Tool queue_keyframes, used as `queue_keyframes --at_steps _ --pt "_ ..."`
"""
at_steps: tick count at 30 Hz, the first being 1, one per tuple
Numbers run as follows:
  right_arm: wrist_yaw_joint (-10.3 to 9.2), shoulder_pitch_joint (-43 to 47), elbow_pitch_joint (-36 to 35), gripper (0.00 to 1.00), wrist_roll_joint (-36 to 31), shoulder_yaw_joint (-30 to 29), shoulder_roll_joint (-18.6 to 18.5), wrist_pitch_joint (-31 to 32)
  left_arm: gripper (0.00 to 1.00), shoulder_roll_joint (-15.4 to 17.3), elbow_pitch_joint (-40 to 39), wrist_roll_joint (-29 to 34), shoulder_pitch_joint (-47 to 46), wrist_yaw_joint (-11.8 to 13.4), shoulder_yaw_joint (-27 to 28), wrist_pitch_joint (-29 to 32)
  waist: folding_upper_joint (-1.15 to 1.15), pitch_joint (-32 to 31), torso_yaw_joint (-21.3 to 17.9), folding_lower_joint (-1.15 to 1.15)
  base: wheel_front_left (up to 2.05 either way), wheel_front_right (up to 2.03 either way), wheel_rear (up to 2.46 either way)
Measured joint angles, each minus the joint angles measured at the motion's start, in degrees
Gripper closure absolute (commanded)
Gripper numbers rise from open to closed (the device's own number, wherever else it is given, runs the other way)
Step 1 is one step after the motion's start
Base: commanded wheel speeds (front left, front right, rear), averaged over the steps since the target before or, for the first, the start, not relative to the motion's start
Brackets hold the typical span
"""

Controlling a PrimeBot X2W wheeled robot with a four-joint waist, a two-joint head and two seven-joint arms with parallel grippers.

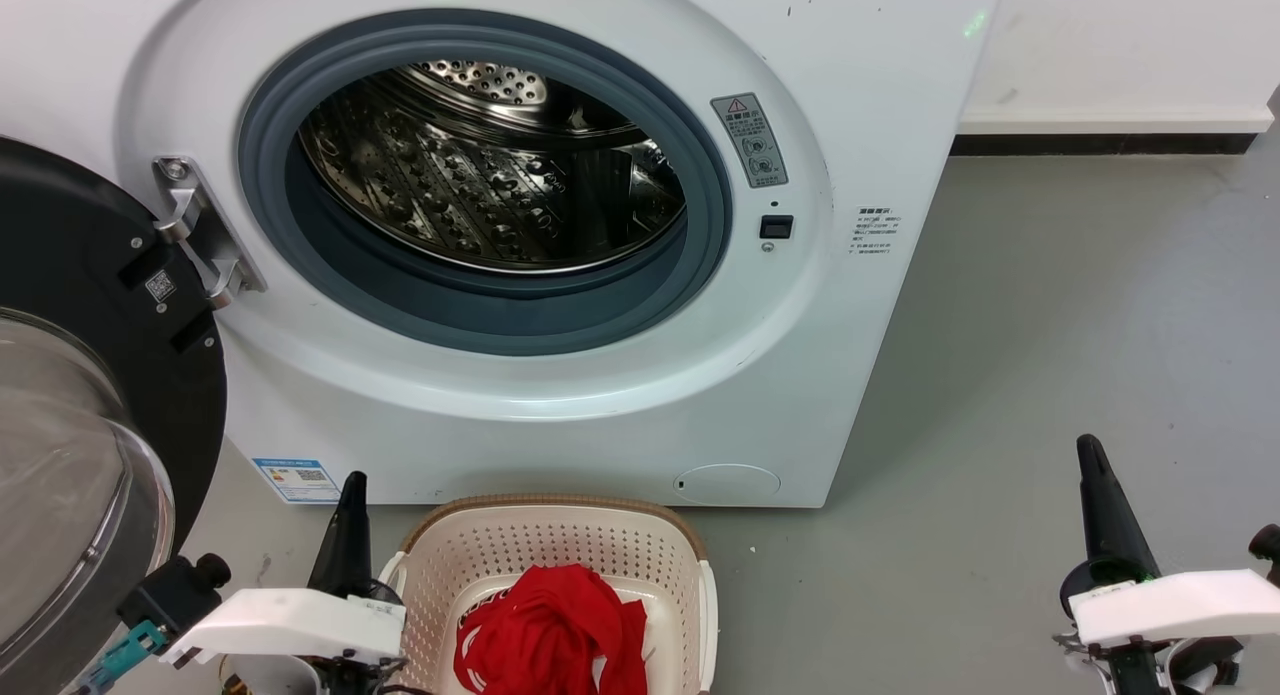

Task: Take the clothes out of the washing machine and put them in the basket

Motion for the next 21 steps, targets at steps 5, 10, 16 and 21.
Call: queue_keyframes --at_steps 5,10,16,21 --pt "0.0 -0.1 0.5 1.0 3.9 0.0 -0.1 0.8 1.0 0.0 0.3 -3.7 -0.7 -0.1 0.4 0.9 0.0 -0.2 0.0 0.0 0.0 0.0 0.0" --pt "0.0 -0.5 1.3 1.0 8.8 0.0 -0.1 2.0 1.0 0.0 1.0 -8.5 -0.9 -0.5 0.9 2.0 0.0 -0.4 0.0 0.0 0.0 0.0 0.0" --pt "-0.01 -1.2 2.1 1.0 14.2 -0.1 -0.2 3.3 1.0 0.0 1.5 -13.6 -1.3 -0.8 1.3 3.3 0.0 -0.6 -0.1 0.0 0.0 0.0 0.0" --pt "-0.01 -1.5 2.5 1.0 17.4 -0.2 -0.2 4.0 1.0 0.0 1.8 -16.6 -1.9 -1.0 1.5 4.0 0.0 -0.8 -0.1 0.0 0.0 0.0 0.0"
